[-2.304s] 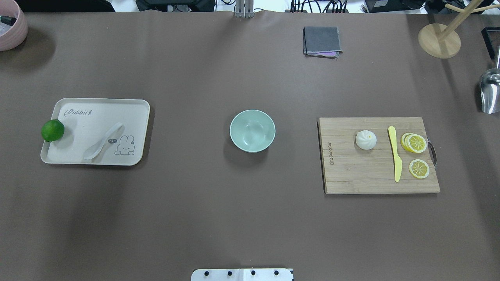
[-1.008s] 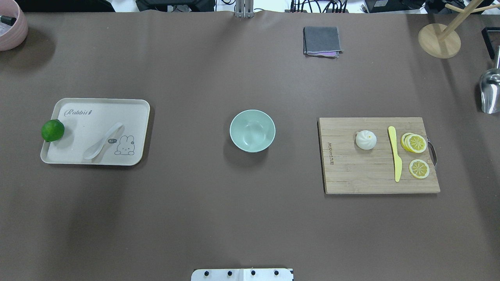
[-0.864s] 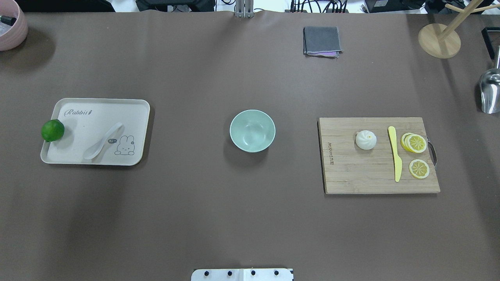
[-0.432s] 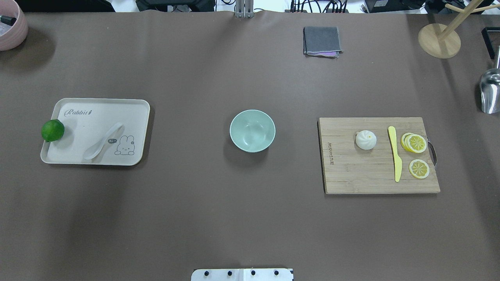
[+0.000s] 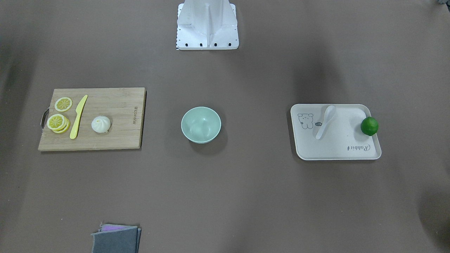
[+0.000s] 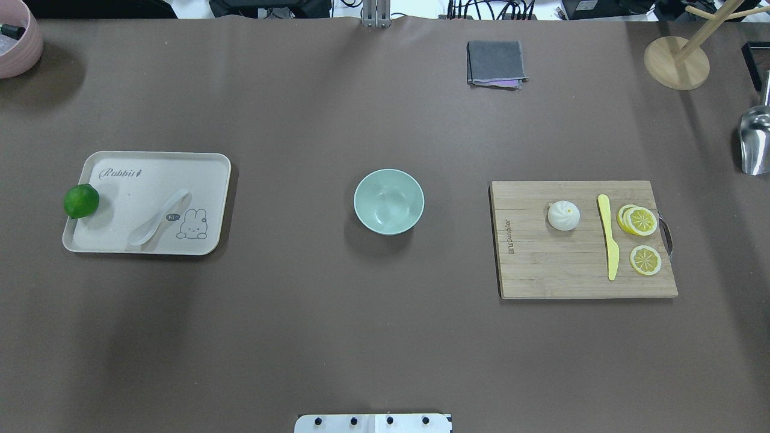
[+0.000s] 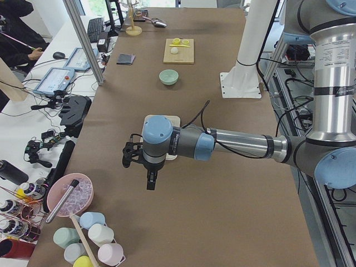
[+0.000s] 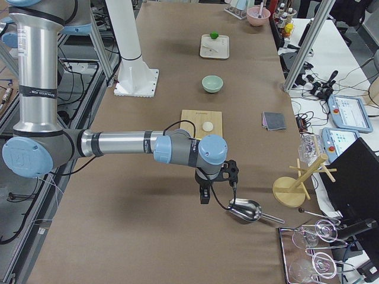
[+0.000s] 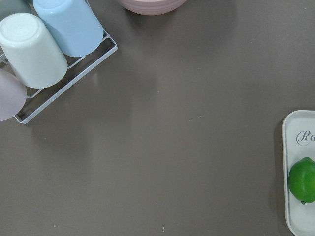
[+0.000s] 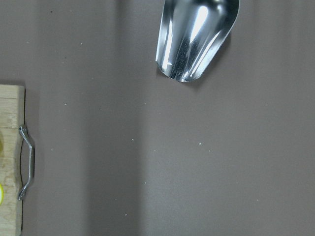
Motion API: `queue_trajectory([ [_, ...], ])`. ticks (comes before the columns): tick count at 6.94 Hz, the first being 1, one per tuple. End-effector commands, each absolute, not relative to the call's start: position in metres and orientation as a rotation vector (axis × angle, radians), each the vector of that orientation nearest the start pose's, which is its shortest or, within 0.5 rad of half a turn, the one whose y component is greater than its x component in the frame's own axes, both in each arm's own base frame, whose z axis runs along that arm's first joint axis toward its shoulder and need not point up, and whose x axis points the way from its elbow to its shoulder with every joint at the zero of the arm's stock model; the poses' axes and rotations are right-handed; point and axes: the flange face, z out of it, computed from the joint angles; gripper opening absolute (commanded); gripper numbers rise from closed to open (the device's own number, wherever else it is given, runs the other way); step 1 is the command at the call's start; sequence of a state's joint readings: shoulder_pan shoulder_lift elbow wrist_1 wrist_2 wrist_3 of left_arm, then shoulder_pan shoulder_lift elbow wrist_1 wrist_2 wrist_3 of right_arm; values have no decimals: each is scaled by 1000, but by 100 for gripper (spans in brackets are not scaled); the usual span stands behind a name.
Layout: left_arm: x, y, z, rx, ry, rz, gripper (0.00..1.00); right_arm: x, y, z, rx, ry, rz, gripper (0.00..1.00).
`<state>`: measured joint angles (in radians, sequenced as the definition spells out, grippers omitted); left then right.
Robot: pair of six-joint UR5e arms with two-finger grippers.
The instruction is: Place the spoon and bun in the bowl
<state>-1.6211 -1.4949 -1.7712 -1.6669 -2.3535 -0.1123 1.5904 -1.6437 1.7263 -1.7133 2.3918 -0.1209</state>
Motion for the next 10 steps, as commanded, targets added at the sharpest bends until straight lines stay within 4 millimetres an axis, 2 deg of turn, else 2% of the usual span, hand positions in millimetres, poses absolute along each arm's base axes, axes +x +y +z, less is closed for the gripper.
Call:
queue_trajectory([
  [1, -84, -465, 554, 309, 790, -11, 98, 58, -464, 588, 72, -819, -131, 100],
  [2, -83, -469, 536, 412, 794, 33, 98, 56, -474, 564, 144, -826, -163, 100],
  [3, -45, -473, 502, 569, 846, 192, 98, 57, -475, 551, 200, -831, -189, 100],
  [4, -24, -467, 501, 653, 882, 272, 98, 50, -475, 542, 207, -855, -202, 100],
  [5, 11, -475, 491, 607, 947, 286, 98, 39, -474, 543, 194, -897, -219, 100],
  [6, 48, -492, 467, 628, 970, 375, 98, 36, -472, 540, 194, -923, -224, 100],
  [7, 103, -507, 461, 530, 995, 347, 98, 32, -473, 537, 197, -948, -232, 100],
  [8, 160, -512, 440, 512, 990, 328, 98, 31, -471, 536, 195, -965, -233, 100],
  [10, 262, -488, 434, 516, 953, 355, 98, 32, -471, 536, 224, -960, -247, 100],
])
